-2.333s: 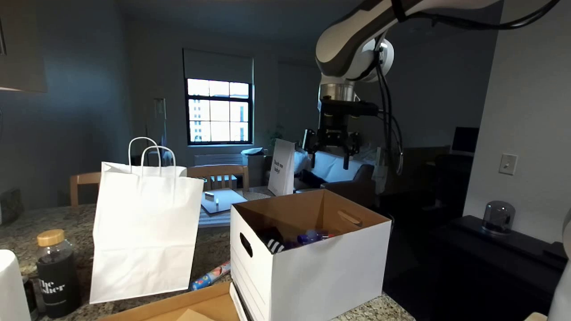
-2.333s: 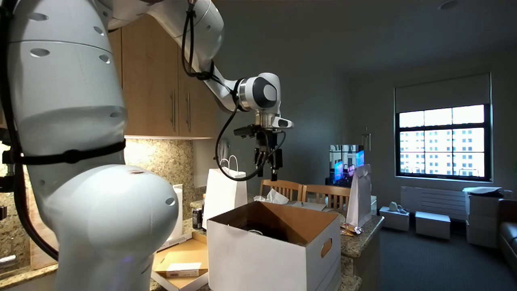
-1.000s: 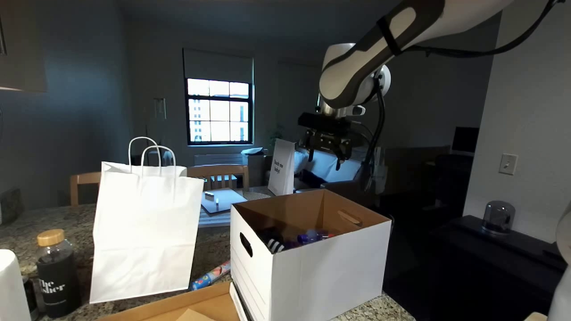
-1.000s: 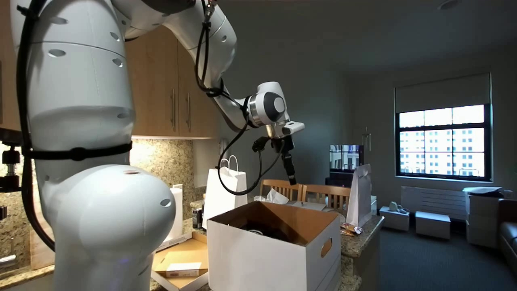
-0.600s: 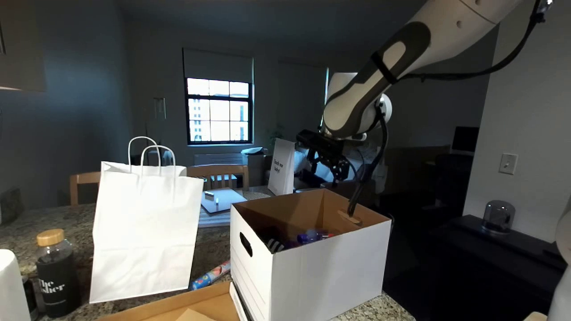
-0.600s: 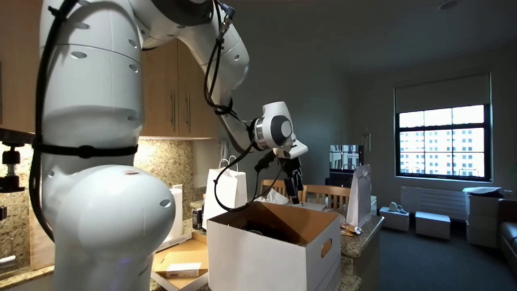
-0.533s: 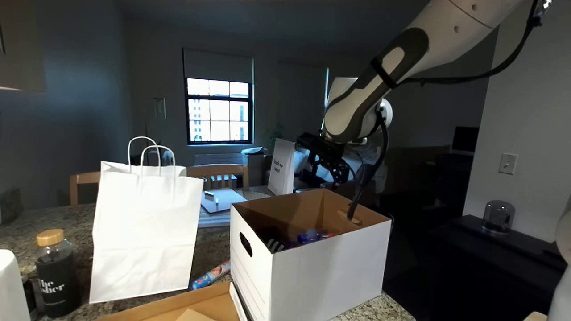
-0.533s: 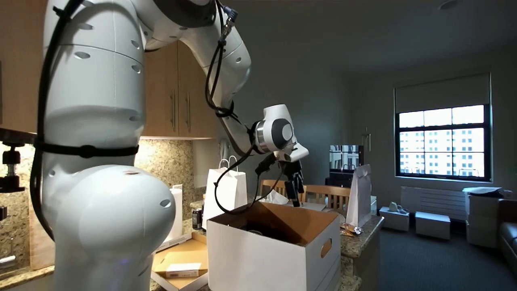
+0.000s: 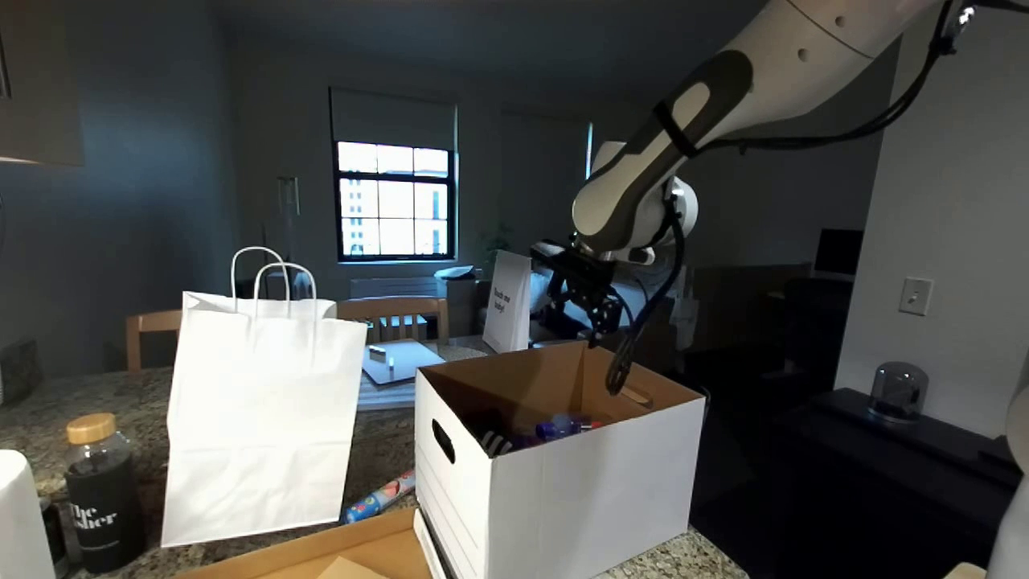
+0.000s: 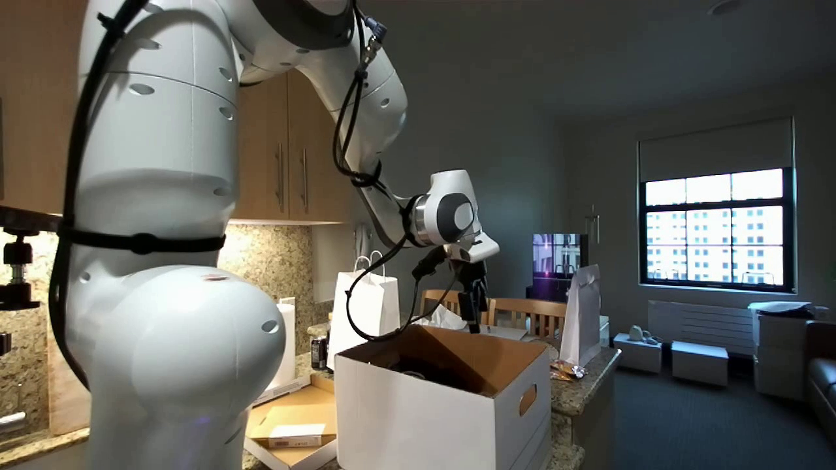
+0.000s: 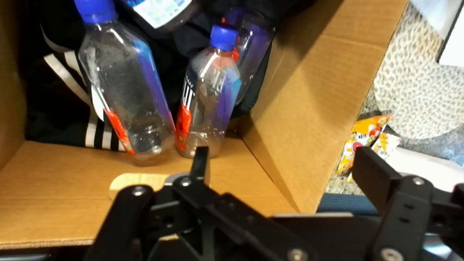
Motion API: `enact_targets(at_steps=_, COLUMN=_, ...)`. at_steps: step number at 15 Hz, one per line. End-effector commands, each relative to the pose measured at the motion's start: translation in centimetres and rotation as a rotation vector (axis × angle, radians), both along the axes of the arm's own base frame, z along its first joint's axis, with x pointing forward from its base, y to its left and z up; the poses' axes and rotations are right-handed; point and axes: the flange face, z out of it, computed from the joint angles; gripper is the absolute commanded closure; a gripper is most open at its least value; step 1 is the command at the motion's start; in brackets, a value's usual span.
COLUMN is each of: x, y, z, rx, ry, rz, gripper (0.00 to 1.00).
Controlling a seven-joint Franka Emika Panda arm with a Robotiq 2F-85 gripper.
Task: Pick up two bottles from the box and put them on the box cover
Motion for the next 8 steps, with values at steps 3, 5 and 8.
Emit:
enact_targets(at_steps=3, x=3.3, y=0.4, z=-1.5, rx=0.198, ry=0.168, rz=0.088, gripper=0.0)
enact_targets(at_steps=5, x=3.7, y=-0.7, z=-2.0, rx=0.175, ry=0.256, rz=0.066, gripper=0.0)
enact_targets(at_steps=8, x=3.1, y=-2.8, z=-3.0, rx=0.144, ry=0.378, rz=0.022, gripper=0.0)
